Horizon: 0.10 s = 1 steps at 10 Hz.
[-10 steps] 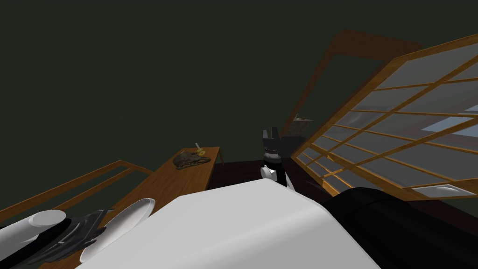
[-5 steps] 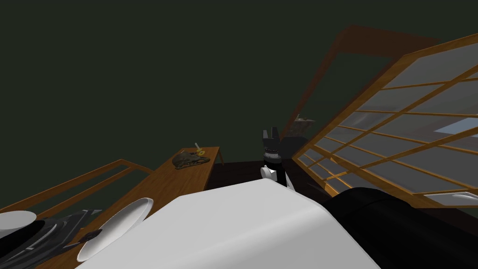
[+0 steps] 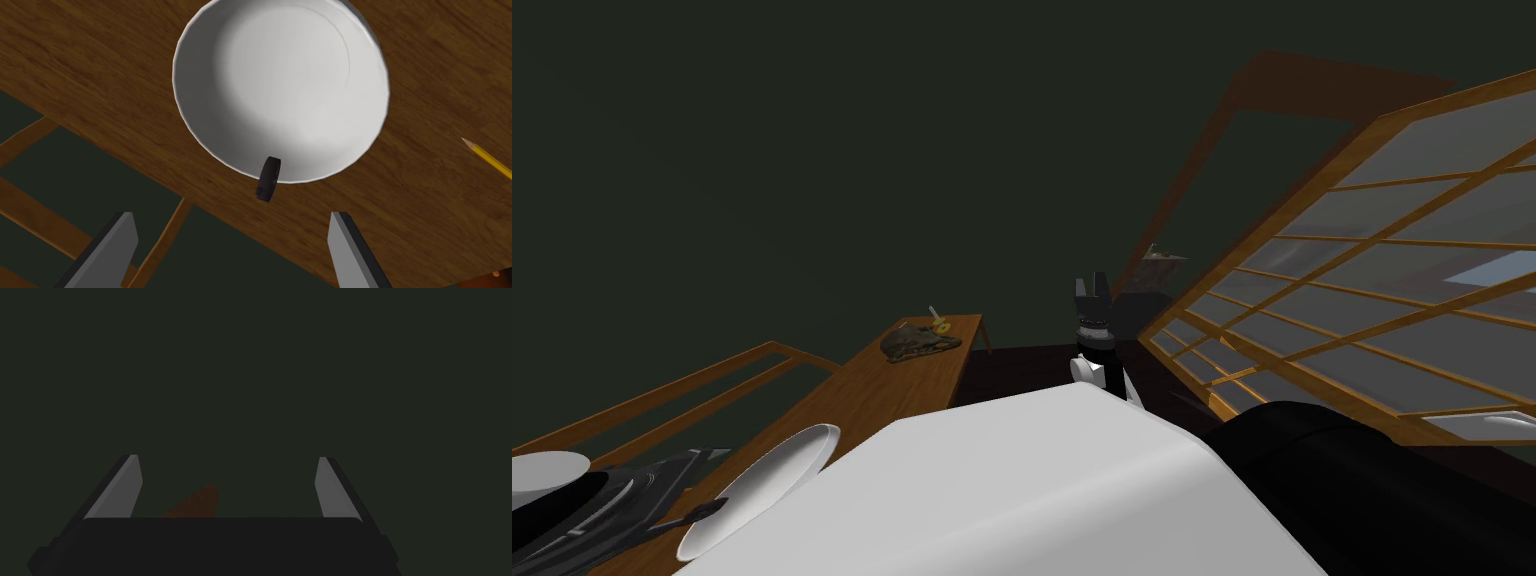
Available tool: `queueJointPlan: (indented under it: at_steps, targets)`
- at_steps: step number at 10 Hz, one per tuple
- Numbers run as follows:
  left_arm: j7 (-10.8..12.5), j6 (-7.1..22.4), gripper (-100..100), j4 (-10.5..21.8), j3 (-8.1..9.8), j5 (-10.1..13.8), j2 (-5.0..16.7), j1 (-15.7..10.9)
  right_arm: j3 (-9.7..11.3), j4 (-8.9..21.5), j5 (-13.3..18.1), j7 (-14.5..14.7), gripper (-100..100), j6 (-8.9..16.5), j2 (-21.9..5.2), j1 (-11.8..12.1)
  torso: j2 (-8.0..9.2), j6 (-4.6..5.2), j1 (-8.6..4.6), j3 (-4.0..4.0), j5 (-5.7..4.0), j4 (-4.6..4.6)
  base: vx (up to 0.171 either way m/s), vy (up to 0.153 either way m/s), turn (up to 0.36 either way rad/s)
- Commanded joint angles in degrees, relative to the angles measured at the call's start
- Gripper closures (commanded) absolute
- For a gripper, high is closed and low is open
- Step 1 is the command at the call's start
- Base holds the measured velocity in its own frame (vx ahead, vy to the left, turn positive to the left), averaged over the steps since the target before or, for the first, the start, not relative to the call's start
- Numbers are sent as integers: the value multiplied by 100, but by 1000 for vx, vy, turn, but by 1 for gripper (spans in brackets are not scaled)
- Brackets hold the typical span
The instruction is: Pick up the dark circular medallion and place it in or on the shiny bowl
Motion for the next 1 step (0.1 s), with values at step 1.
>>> queueJointPlan:
  at_steps: [1]
  targets:
    - [0, 0, 0, 0, 0, 0, 0, 0, 0, 0, 0, 0, 0, 0, 0, 0, 0, 0, 0, 0, 0, 0, 0, 0, 0]
